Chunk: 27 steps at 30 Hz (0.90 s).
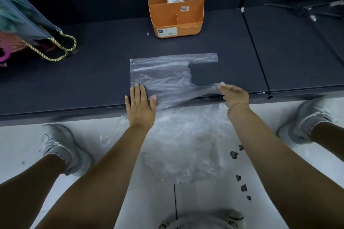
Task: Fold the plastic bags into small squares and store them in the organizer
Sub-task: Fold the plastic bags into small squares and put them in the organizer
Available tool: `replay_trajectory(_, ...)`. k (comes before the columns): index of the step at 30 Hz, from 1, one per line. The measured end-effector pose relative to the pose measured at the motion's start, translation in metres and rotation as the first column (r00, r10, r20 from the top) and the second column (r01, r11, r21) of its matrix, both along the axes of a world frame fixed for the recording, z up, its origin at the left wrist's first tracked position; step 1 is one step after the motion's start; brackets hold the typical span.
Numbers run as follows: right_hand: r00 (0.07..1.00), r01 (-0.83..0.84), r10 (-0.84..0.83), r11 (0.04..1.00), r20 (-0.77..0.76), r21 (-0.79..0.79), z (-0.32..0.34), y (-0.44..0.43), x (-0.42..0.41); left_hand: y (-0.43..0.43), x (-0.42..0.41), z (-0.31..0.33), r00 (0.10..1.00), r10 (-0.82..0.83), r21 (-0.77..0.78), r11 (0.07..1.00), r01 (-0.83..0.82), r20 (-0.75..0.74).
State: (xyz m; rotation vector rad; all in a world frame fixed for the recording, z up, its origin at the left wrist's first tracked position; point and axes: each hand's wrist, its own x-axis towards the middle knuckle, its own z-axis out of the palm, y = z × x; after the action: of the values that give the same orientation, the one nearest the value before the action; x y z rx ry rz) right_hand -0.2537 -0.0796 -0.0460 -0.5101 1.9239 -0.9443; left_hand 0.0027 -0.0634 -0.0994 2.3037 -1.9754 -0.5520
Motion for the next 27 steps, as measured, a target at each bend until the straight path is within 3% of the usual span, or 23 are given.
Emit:
replay_trajectory(6, 0.996, 0.064, -0.062, 0.998, -0.064, 0.024, -0.013, -0.001, -0.023, -0.006, -0.003, -0.005, 0.979, -0.104, 0.038, 0.994, 0.099, 0.174)
replay_trajectory(10, 0.970, -0.025, 0.021, 1.000, -0.243, -0.013, -0.018, -0.004, -0.028, -0.008, -0.008, -0.004, 0.975, -0.100, 0.056, 0.994, 0.090, 0.199)
replay_trajectory(14, 0.804, -0.062, 0.113, 0.992, -0.584, 0.107, -0.017, -0.008, -0.034, -0.006, -0.018, -0.001, 0.984, -0.073, 0.074, 0.995, 0.062, 0.164)
replay_trajectory(17, 0.708, -0.072, 0.015, 0.996, -0.706, -0.052, -0.014, -0.013, -0.015, -0.009, -0.027, 0.006, 0.999, -0.048, 0.045, 0.998, 0.048, 0.010)
replay_trajectory(19, 0.667, -0.349, 0.090, 0.915, -0.740, -0.203, -0.014, -0.019, 0.023, -0.021, -0.030, 0.010, 0.997, -0.045, -0.069, 0.997, 0.040, -0.062)
replay_trajectory(21, 0.565, -0.664, 0.316, 0.723, -0.762, -0.192, -0.012, -0.028, 0.072, -0.040, -0.026, 0.012, 0.997, -0.034, -0.153, 0.988, 0.023, -0.071)
replay_trajectory(24, 0.242, -0.889, 0.618, 0.450, -0.748, 0.084, -0.015, -0.042, 0.124, -0.065, -0.013, 0.005, 0.993, -0.097, -0.074, 0.992, 0.102, 0.068)
replay_trajectory(26, 0.087, -0.863, 0.710, 0.404, -0.699, 0.302, -0.029, -0.050, 0.129, -0.069, -0.003, -0.003, 0.969, -0.186, -0.007, 0.982, 0.190, 0.164)
replay_trajectory(27, 0.057, -0.828, 0.739, 0.411, -0.671, 0.382, -0.035, -0.051, 0.123, -0.068, 0.000, -0.006, 0.961, -0.215, -0.004, 0.976, 0.219, 0.175)
